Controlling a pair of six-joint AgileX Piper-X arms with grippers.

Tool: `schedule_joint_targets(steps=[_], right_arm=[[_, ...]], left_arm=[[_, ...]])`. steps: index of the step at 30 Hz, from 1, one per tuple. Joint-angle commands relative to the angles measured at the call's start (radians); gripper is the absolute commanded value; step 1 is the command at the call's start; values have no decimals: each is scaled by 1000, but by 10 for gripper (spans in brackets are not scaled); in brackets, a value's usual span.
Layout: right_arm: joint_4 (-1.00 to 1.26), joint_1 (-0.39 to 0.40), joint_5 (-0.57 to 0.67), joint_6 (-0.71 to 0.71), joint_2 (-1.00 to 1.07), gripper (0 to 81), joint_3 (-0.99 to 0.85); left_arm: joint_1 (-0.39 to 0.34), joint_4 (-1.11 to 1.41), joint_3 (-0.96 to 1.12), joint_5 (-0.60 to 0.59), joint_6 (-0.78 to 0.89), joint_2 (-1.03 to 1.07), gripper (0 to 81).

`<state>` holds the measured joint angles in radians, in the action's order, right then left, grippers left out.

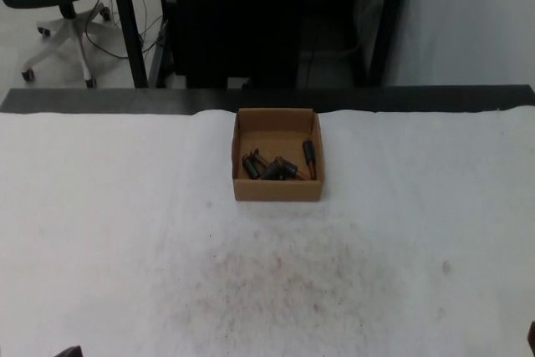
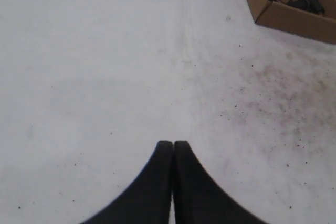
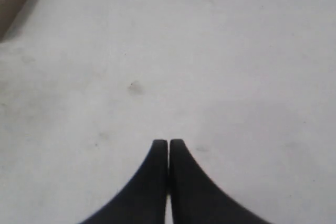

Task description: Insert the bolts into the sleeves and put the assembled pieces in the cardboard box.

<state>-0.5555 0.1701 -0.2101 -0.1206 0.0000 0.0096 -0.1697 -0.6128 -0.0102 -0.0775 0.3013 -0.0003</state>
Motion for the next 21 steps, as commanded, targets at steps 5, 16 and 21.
schedule_joint_targets(steps=[5,16,21], right_arm=[[-28,3,-139,211,0,8,-10],[-24,3,-202,210,0,8,-10],[-24,3,-202,210,0,8,-10]], left_arm=[[-5,0,10,1,-99,0,3],[-5,0,10,1,-99,0,3],[-5,0,10,1,-99,0,3]])
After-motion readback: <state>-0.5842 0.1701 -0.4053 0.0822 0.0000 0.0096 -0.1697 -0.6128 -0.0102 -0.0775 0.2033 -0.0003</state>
